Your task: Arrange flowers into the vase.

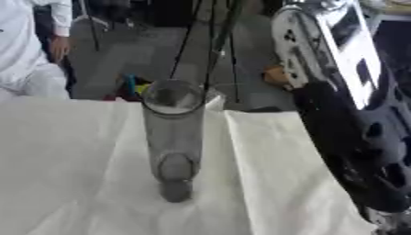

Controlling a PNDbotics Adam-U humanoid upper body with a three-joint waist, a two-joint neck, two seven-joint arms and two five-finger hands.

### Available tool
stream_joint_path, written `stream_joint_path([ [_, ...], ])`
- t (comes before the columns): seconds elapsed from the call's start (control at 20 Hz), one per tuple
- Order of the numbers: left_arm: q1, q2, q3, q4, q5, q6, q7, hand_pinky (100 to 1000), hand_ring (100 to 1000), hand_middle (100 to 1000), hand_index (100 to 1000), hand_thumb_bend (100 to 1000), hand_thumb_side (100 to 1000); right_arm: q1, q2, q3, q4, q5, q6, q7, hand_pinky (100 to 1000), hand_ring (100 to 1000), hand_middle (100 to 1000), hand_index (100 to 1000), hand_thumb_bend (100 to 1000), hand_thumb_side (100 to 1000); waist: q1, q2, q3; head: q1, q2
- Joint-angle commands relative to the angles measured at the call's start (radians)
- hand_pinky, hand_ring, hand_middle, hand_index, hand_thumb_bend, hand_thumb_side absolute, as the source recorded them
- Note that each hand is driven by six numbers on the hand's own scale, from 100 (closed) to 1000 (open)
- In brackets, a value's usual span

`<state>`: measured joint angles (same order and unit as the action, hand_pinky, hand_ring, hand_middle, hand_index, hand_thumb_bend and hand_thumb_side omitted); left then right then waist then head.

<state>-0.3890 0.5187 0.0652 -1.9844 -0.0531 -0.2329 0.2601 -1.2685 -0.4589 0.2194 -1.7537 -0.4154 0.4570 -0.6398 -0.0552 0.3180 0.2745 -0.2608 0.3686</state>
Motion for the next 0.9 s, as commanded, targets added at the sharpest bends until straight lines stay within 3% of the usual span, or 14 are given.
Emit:
stream_joint_path([
  [0.05, -0.016, 0.023, 0.003, -0.016, 0.004, 0.0, -0.003, 756, 841, 853, 937, 100, 968, -0.029, -0.001, -0.01, -0.017, -0.004, 0.041, -0.054, 100, 100, 100, 100, 100, 417, -0.008, -0.036, 0.004, -0.008, -0.007],
  [0.35, -0.019, 0.022, 0.004, -0.016, 0.004, -0.001, -0.002, 755, 841, 852, 937, 100, 968, -0.026, 0.023, -0.006, -0.015, -0.024, 0.042, -0.058, 100, 100, 100, 100, 100, 414, -0.009, -0.032, 0.01, -0.01, 0.016],
  [0.55, -0.02, 0.022, 0.005, -0.016, 0.003, -0.001, 0.0, 755, 840, 852, 937, 100, 968, 0.017, -0.035, -0.018, -0.066, -0.074, 0.047, -0.053, 100, 100, 100, 100, 100, 415, -0.011, -0.031, 0.01, -0.011, 0.03],
  [0.9, -0.026, 0.02, 0.004, -0.016, 0.004, 0.0, -0.001, 755, 840, 851, 936, 100, 967, 0.033, -0.043, -0.02, -0.101, -0.157, 0.06, -0.097, 100, 100, 100, 100, 100, 416, -0.018, -0.028, 0.022, -0.012, 0.046],
])
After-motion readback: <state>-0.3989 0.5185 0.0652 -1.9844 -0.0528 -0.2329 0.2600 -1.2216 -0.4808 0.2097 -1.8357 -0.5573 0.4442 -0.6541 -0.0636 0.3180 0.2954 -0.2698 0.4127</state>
